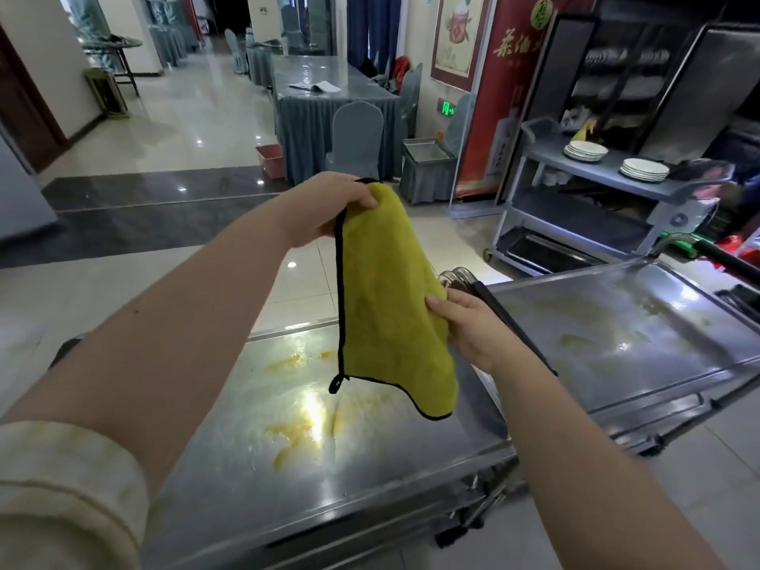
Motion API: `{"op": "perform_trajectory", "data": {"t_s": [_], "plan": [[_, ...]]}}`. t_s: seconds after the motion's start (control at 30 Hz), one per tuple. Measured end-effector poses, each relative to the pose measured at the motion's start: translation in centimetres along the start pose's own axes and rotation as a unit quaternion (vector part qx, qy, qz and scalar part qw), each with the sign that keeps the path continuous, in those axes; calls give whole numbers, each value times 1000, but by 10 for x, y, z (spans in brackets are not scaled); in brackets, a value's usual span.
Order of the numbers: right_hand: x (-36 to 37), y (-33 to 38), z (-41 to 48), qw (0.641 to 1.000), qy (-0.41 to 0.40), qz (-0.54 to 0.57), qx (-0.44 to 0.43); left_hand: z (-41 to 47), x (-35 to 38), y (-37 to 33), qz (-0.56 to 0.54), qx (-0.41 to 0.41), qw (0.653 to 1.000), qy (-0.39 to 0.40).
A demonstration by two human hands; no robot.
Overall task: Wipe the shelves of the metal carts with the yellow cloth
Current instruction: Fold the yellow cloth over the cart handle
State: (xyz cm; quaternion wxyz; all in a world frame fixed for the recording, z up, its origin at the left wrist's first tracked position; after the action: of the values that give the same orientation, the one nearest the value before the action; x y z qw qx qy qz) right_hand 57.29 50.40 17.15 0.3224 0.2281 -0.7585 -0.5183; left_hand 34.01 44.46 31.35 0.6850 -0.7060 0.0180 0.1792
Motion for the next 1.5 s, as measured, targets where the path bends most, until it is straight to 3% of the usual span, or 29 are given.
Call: {"op": "perform_trajectory", "data": {"t_s": [0.13, 0.23, 0.43, 0.7, 0.77, 0.83, 0.97, 1.13, 1.23, 1.37, 1.43, 1.5], "plan": [[5, 9, -3, 996, 2, 70, -52, 15, -11, 41, -81, -38, 995, -46], [10, 17, 6, 997, -20, 23, -77, 25, -21, 74, -130, -65, 988, -54], [25, 37, 39, 977, -162, -49, -131, 51, -25, 126, -192, -103, 970, -110], [29, 60, 77, 973, -123, -77, -181, 39, 32, 226, -473, -181, 862, -28], [24, 60, 83, 973, -130, -74, -177, 34, 49, 232, -448, -164, 879, 22], [18, 58, 87, 973, -138, -60, -175, 37, 54, 232, -405, -139, 903, 22], [-2, 56, 90, 979, -123, -41, -157, 48, 44, 223, -302, -67, 948, -77], [-30, 48, 88, 975, -151, -66, -149, 55, 44, 195, -148, 27, 971, -184], [-45, 43, 84, 972, -173, -27, -157, 53, 69, 178, -43, 63, 969, -235], [-75, 43, 73, 976, -161, 15, -143, 50, 101, 166, -66, 69, 942, -322], [-91, 43, 68, 976, -169, -22, -135, 50, 112, 162, -74, 59, 940, -327], [-106, 40, 64, 962, -198, -132, -137, 48, 123, 158, -55, 48, 942, -327]]}}
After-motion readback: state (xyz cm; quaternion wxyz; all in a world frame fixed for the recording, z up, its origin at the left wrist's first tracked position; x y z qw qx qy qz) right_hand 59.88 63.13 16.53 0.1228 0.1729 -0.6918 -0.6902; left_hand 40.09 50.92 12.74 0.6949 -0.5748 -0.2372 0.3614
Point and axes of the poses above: each hand's wrist, its own z-axis towards the middle knuckle, its own x-axis out of the palm, y = z × x, the point moved 2 cm from there along z, towards the middle knuckle, and after that the axes turned 6 degrees about x, right-handed, at the moved point
